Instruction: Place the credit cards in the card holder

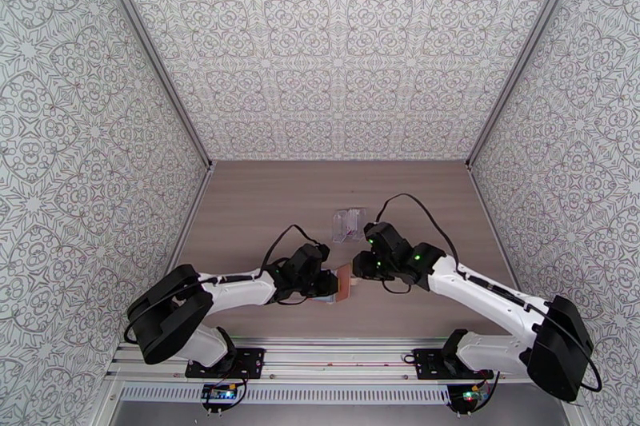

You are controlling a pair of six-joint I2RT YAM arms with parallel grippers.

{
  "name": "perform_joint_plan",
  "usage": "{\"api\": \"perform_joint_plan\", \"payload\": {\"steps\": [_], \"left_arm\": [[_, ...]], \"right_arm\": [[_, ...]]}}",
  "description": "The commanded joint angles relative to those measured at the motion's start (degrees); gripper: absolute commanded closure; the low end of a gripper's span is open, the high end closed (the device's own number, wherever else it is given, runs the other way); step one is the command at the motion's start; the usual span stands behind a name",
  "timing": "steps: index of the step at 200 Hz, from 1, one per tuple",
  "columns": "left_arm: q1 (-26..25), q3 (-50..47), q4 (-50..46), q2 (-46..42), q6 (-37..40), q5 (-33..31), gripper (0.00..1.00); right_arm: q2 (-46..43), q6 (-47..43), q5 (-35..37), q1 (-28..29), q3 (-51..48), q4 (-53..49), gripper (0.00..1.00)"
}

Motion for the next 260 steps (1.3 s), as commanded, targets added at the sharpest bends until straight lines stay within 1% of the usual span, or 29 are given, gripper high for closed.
{"api": "perform_joint_plan", "payload": {"steps": [1, 35, 58, 92, 128, 142, 166, 205, 260], "left_arm": [[-0.7, 0.6, 1.4, 0.6, 0.9, 0.3, 0.83], [-0.7, 0.4, 1.5, 0.7, 0.8, 0.2, 0.84], [-0.6, 0.3, 1.6, 0.6, 0.7, 0.0, 0.84], [-0.4, -0.9, 1.8, -1.2, 0.4, -0.5, 0.84], [1.5, -3.8, 2.1, -5.4, -0.3, -1.0, 0.78], [2.8, -5.1, 2.0, -7.2, -0.4, -1.1, 0.73], [4.8, -6.3, 1.2, -8.9, 0.0, -0.8, 0.72], [5.9, -7.1, 0.7, -8.3, 0.5, -0.5, 0.73], [7.3, -9.7, 0.4, -8.6, 0.7, -1.2, 0.74]], "right_arm": [[1.5, 2.1, -7.4, -0.1, 0.5, 6.8, 0.77], [6.6, 3.1, -7.9, 0.7, 0.9, 8.3, 0.82], [10.4, 3.2, -8.9, 0.9, 0.3, 9.3, 0.84], [14.2, 2.7, -7.1, 0.8, -1.0, 9.2, 0.84], [18.3, 1.6, -7.9, 0.9, -1.4, 9.8, 0.85], [19.9, 1.6, -8.5, 0.9, -1.3, 10.2, 0.85], [21.5, 1.4, -9.0, 0.9, -1.2, 10.9, 0.85], [23.0, 0.9, -8.9, 0.9, -1.1, 10.6, 0.86], [25.6, -1.3, -6.0, 0.9, 0.5, 6.8, 0.86]]}}
